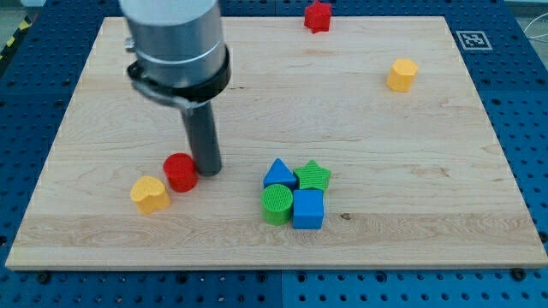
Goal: Slide the yellow hexagon closer to the red circle
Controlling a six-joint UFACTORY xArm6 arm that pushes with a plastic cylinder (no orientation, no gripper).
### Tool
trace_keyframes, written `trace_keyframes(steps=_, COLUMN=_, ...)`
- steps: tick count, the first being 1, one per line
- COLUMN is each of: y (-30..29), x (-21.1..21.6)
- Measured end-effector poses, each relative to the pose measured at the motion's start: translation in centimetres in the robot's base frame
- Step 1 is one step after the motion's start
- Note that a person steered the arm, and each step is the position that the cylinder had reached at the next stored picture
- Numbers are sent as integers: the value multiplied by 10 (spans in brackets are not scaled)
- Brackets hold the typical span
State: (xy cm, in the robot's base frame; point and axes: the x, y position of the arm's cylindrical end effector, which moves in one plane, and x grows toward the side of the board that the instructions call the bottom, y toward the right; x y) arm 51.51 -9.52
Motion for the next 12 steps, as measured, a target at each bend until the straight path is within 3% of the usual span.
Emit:
trace_keyframes(steps=1, y=-19, x=10)
trace_keyframes(steps=2, y=-18, x=-12)
trace_keyframes(steps=3, y=16, x=-54)
trace_keyframes(steps=6, y=166, x=-130)
trace_keyframes(steps=8, y=203, x=-214)
trace_keyframes(steps=10, y=312, x=-188)
trace_keyframes(steps=11, y=315, x=-173)
trace_keyframes(steps=12, y=269, x=-171)
